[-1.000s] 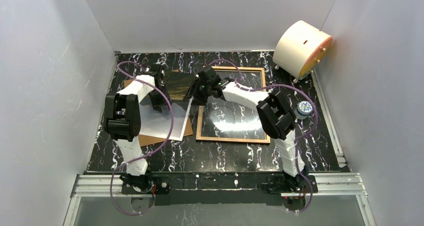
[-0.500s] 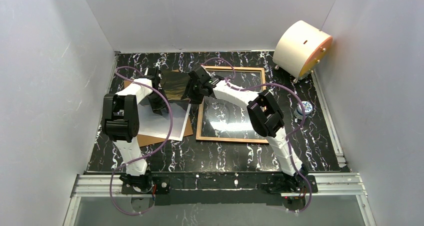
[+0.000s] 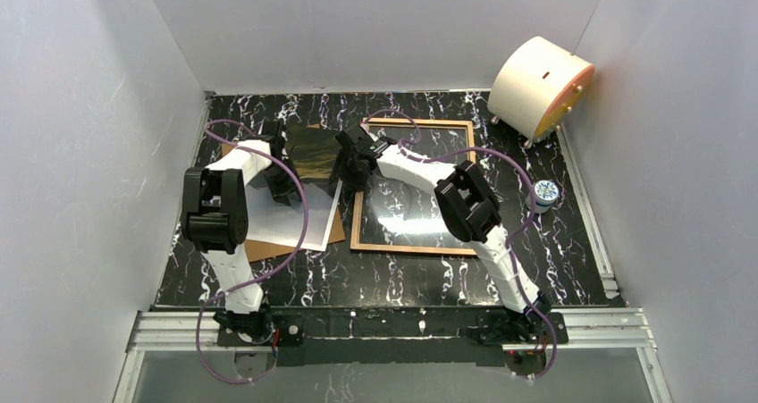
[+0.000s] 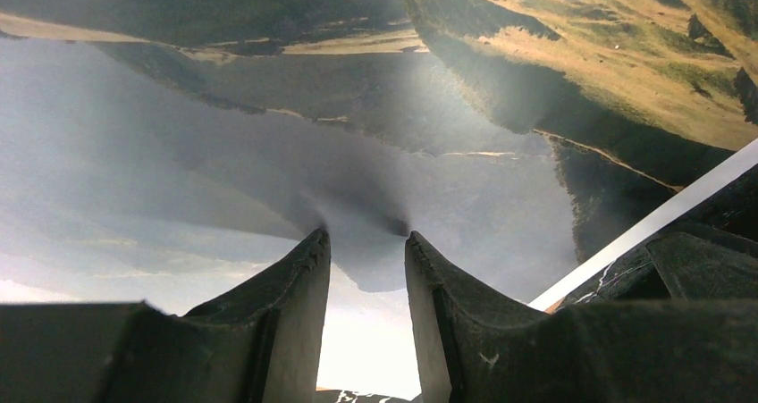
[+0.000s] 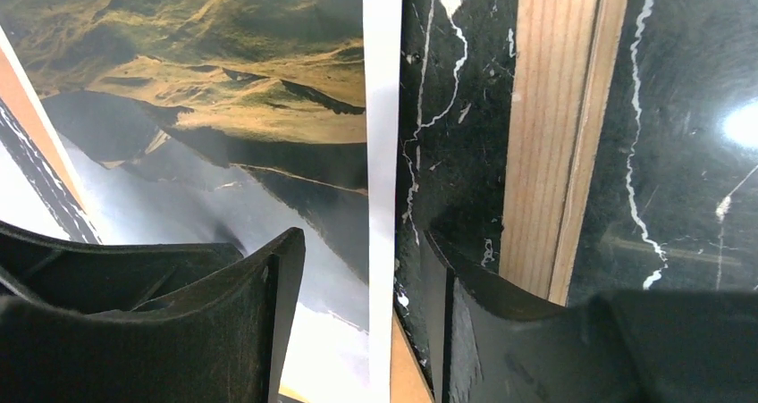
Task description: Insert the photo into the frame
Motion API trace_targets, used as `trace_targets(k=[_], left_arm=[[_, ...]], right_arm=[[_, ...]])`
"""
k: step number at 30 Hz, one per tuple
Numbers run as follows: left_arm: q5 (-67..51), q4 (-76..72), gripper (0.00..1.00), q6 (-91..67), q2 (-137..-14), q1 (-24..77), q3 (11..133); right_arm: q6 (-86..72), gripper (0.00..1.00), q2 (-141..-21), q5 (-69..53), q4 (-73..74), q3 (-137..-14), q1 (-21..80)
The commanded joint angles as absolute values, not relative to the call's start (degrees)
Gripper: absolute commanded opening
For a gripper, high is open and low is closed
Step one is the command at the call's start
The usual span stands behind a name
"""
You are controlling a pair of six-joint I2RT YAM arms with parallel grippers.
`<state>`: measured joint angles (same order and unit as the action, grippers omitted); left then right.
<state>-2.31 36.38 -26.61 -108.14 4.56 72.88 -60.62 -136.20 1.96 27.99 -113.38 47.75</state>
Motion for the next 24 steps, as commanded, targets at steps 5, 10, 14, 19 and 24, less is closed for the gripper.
trace_targets(k=[5,10,14,19,24], left_arm=[[-4.67,36.82,0.35,-26.83,-108.50,4.48,71.02],[-4.99,36.87,0.35,-26.74,-109.06,4.48,71.13],[-4.89,37.11,0.35,-26.50,-109.81,4.48,71.48],[-4.85,37.15,0.35,-26.30,-110.61,4.48,71.89],[-4.51,37.37,0.35,-25.78,-111.35,4.48,72.47]], right_arm=[[-63.62,0.59,-138.50,-3.43,28.07,-116.82,46.94],[-66.15,0.59,-137.35,-9.86,21.85,-112.43,45.80],[-67.75,0.59,-134.74,-14.84,14.36,-107.95,45.09],[-66.55,0.59,-132.33,-17.70,6.29,-104.22,44.58],[-66.09,0.59,-130.08,-20.17,-1.94,-99.64,43.78]])
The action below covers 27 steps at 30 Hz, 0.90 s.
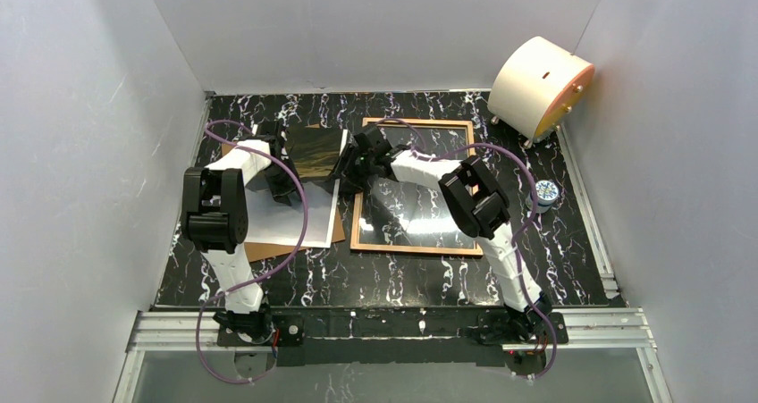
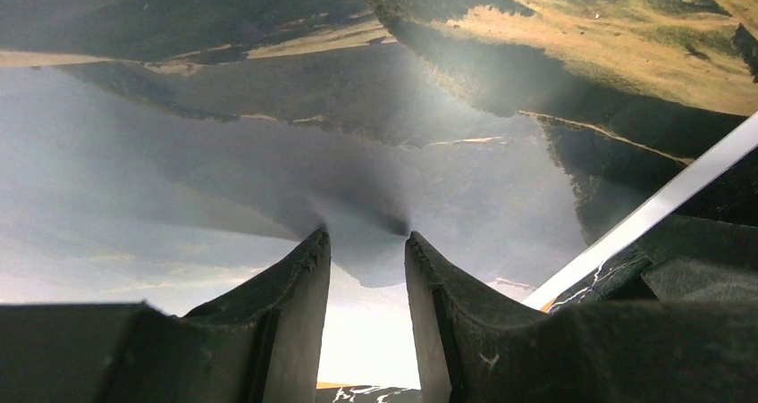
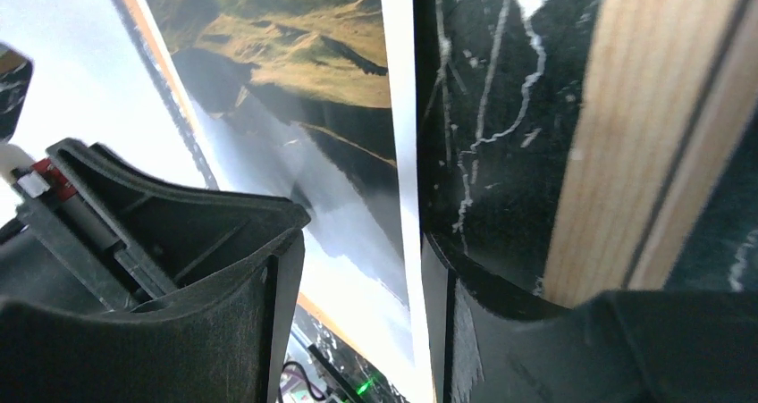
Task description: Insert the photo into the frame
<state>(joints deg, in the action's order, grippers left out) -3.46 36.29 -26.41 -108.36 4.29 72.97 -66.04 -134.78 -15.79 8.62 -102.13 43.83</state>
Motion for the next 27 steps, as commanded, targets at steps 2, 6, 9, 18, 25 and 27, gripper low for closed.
trace_targets(k=[2,6,9,18,25,27], left_arm=[[-4.65,37.42,0.35,-25.71,-111.57,4.48,72.53],[-4.67,37.37,0.35,-25.58,-111.78,4.48,72.66],[-4.65,37.55,0.35,-25.51,-111.73,4.48,72.67],[-5.43,38.09,0.36,-25.85,-110.08,4.48,74.20],[-6.72,40.06,0.36,-25.80,-107.49,4.31,77.31],[-6.16,40.37,0.38,-25.31,-106.42,4.31,79.22]], right_arm=[[-66.13,0.59,-129.87,-21.46,-4.25,-98.60,43.47],[-64.97,0.56,-129.56,-23.05,-7.33,-98.25,43.37],[-64.01,0.49,-129.56,-23.38,-7.48,-98.35,43.37],[-59.93,0.21,-132.58,-23.30,-6.25,-100.31,43.37],[-56.55,0.01,-133.10,-22.53,-6.24,-102.00,43.33],[-55.15,0.01,-131.94,-21.86,-5.91,-102.52,43.33]])
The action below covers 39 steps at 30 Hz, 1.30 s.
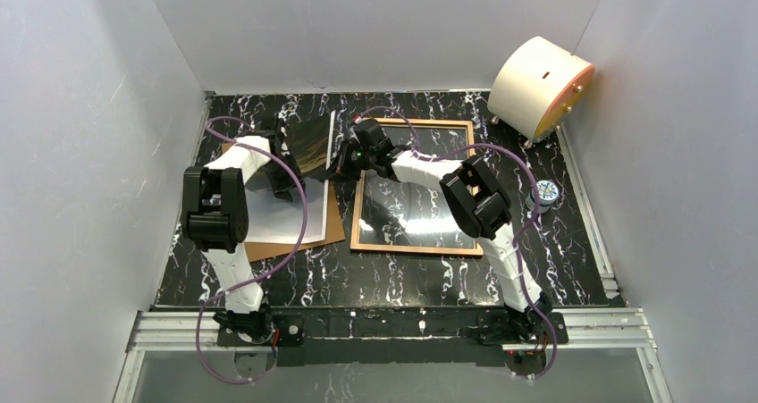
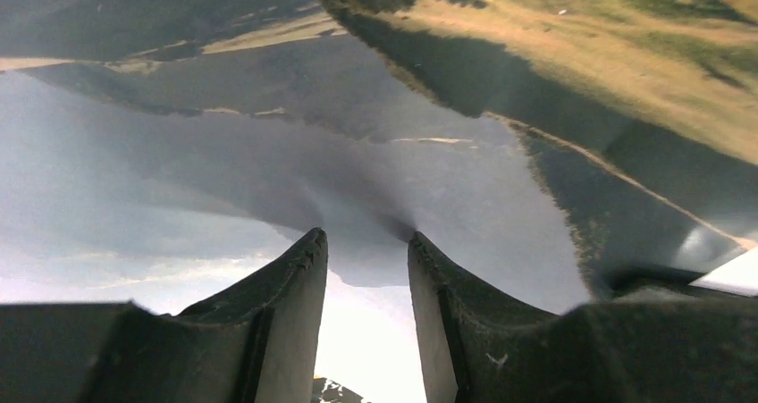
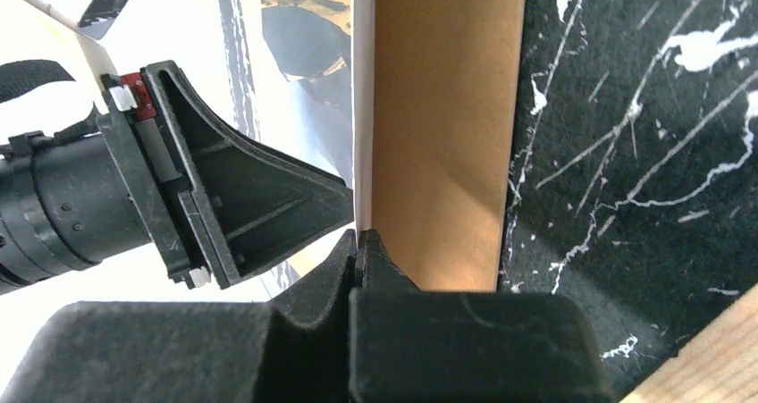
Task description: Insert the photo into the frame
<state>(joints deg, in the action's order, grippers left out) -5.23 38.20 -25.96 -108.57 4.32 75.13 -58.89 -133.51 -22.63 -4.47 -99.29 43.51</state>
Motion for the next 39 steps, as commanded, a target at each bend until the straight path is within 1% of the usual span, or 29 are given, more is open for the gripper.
trace_targets(k=[1,9,11,14,18,22,23,25,27,31,34,39], left_arm=[[-5.76,40.51,0.40,-25.05,-106.03,4.31,80.63],[-7.80,44.72,0.53,-23.94,-108.73,4.31,99.05],[-10.39,45.09,0.57,-24.82,-108.82,4.31,101.44],[-16.63,43.64,0.62,-26.73,-108.35,4.35,101.94],[-18.56,41.54,0.67,-32.43,-105.13,4.57,97.95],[-16.57,40.29,0.77,-39.85,-100.04,4.57,92.93],[-16.48,40.14,0.81,-41.94,-98.39,4.57,91.81],[-18.06,38.37,0.93,-47.30,-96.29,4.57,88.80],[-20.62,34.41,0.98,-54.01,-93.29,4.49,84.48],[-27.28,25.01,0.98,-67.60,-90.51,4.40,76.29],[-27.75,25.57,0.98,-72.01,-90.02,4.39,74.12],[-24.36,29.62,0.98,-73.03,-89.79,4.12,73.15]], right_arm=[[-54.21,0.01,-131.13,-21.56,-5.51,-102.83,43.33],[-49.76,0.01,-121.35,-19.24,-0.15,-100.50,41.14],[-50.98,0.01,-118.57,-18.64,-0.13,-98.23,39.59],[-55.23,0.01,-114.96,-17.42,-1.12,-95.11,36.99],[-62.30,0.01,-110.90,-11.83,-2.21,-93.05,35.02],[-66.66,0.01,-108.43,-4.25,-0.15,-94.22,34.56],[-67.91,0.01,-107.85,-2.41,-0.10,-94.44,34.59],[-70.03,0.01,-106.97,0.43,1.10,-94.60,34.54],[-72.05,0.01,-106.48,2.31,1.81,-94.81,34.57],[-75.26,0.01,-105.63,3.17,2.51,-94.97,34.62],[-76.02,0.01,-104.92,4.10,2.82,-94.90,34.56],[-76.98,0.01,-104.81,4.28,2.61,-94.39,34.62]])
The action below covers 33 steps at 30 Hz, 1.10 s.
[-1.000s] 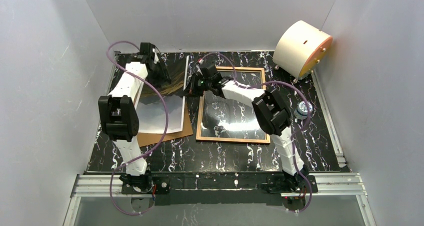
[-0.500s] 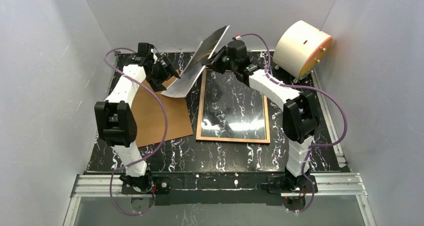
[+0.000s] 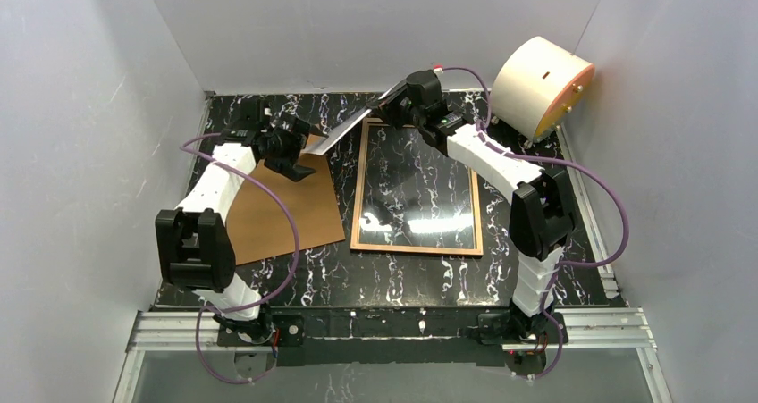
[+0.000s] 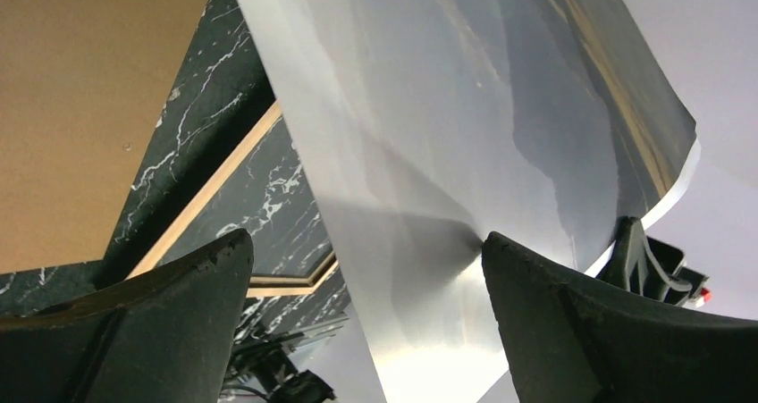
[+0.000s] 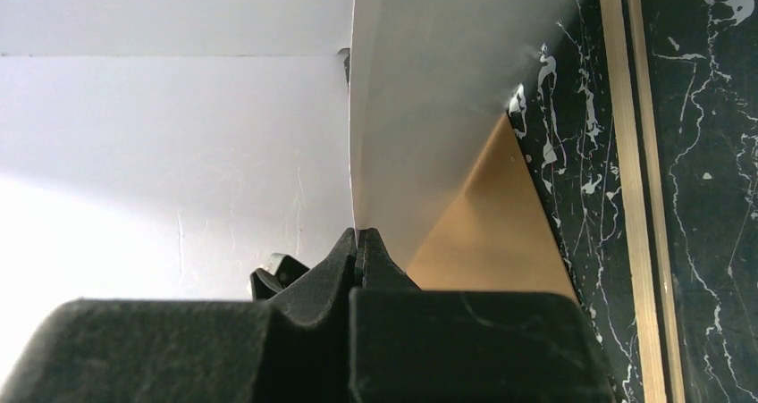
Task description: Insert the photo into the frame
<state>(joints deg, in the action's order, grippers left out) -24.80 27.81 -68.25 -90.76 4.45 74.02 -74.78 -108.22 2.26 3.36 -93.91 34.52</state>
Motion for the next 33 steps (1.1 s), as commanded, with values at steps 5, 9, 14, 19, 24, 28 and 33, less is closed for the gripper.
trace_targets(k=[5,9,14,19,24,28,33], left_arm=[[-23.32,28.91,0.86,-75.51,-89.21,3.30,71.38],[-18.56,28.73,0.73,-76.64,-87.96,3.25,72.69],[-17.37,23.71,0.64,-81.49,-86.13,3.25,69.31],[-19.31,19.91,0.61,-85.00,-86.12,3.08,66.40],[-19.24,18.13,0.45,-86.92,-86.20,2.99,66.00],[-15.10,17.82,0.32,-86.57,-84.33,3.08,67.29],[-14.40,17.72,0.17,-86.63,-84.38,3.08,67.67]], right_arm=[[-78.30,0.01,-103.79,3.02,3.09,-93.12,34.54],[-78.53,0.01,-102.80,2.95,5.54,-92.84,34.50],[-80.38,0.01,-101.97,2.45,6.64,-91.79,34.25],[-80.75,0.01,-101.51,0.98,6.60,-91.21,33.92],[-82.36,0.01,-99.86,-1.83,5.22,-87.59,33.77],[-82.43,0.01,-98.65,-1.50,5.63,-85.56,33.74],[-82.79,0.01,-98.26,-1.69,5.65,-85.04,33.77]])
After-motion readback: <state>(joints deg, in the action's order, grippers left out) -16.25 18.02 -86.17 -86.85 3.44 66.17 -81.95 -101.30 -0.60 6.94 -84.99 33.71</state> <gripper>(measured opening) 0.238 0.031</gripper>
